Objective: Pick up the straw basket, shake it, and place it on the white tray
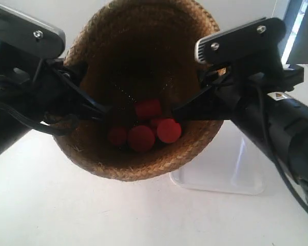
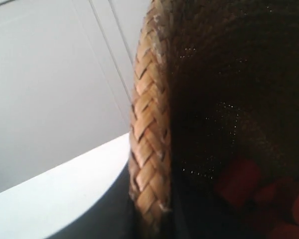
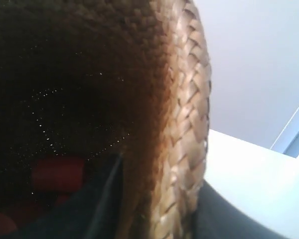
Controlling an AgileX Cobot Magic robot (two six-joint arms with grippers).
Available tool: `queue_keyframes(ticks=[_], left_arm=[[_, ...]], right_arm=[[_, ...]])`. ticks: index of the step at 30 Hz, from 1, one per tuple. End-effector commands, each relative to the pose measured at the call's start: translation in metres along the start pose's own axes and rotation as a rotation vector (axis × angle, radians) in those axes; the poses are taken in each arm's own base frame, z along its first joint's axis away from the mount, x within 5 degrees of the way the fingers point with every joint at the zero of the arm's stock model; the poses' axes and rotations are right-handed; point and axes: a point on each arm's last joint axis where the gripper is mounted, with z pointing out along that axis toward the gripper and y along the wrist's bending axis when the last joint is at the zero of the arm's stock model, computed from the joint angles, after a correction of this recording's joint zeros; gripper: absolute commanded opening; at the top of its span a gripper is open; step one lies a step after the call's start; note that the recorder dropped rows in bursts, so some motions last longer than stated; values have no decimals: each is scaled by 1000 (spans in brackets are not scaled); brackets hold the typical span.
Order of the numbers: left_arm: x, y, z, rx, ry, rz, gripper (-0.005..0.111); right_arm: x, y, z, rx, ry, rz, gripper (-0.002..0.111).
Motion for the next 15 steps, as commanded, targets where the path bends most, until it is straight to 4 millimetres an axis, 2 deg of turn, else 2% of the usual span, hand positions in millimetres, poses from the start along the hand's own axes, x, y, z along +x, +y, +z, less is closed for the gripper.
queue_keyframes(ticks=[1,12,14,15], left_arm=[[-16,6,-11,1,-90,38,0],[-15,2,-8,10,-95,78,0],[-17,4,-15,-6,-89,93,0],[-21,2,-27,16,-75,106,0]], right_arm=[[-21,-10,-11,-7,-92,-6,0],[-21,-9,-10,-1,-104,-31,0],[-25,-12,-19,-18,-96,-25,0],[-29,-11,-33,-62,-78,-28,0]])
